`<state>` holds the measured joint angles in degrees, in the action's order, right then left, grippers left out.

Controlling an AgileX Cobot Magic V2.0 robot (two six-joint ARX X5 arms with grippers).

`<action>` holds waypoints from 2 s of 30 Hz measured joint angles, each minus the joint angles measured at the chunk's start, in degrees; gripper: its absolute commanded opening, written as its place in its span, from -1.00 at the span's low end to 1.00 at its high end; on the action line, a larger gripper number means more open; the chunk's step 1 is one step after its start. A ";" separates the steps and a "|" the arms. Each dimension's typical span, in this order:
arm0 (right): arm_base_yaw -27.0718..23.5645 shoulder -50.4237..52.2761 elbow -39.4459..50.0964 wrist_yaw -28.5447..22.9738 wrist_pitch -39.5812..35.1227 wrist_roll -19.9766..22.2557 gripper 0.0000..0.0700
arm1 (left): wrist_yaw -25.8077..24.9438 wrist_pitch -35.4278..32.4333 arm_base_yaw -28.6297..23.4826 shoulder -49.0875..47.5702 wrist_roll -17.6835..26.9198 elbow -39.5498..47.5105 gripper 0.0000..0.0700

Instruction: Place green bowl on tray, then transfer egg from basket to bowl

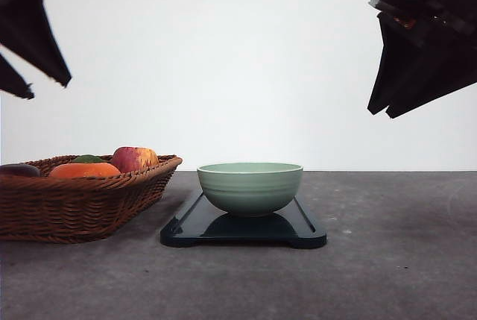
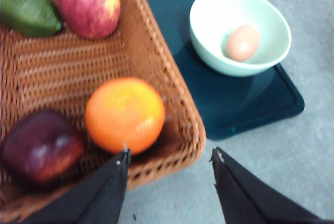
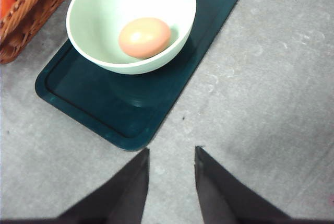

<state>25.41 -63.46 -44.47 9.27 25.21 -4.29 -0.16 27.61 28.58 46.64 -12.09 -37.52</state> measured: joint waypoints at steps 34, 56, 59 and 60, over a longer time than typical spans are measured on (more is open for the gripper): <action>0.00 0.00 0.07 2.68 3.65 -0.02 -0.96 | 1.13 -12.39 -14.97 -18.55 7.01 16.09 -1.00; 0.00 0.00 0.07 2.68 3.63 -0.02 -0.96 | 1.79 -17.54 -29.68 -46.39 8.23 35.65 -1.00; 0.00 0.00 0.07 2.66 3.63 -0.02 -0.96 | 1.79 -17.54 -29.68 -46.39 8.23 35.65 -1.00; 0.00 0.00 0.07 2.66 3.63 -0.02 -0.96 | 1.79 -17.54 -29.68 -46.39 8.23 35.65 -1.00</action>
<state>25.41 -63.46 -44.40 11.93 28.84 -4.32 1.63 10.07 -1.10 0.25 -3.86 -1.87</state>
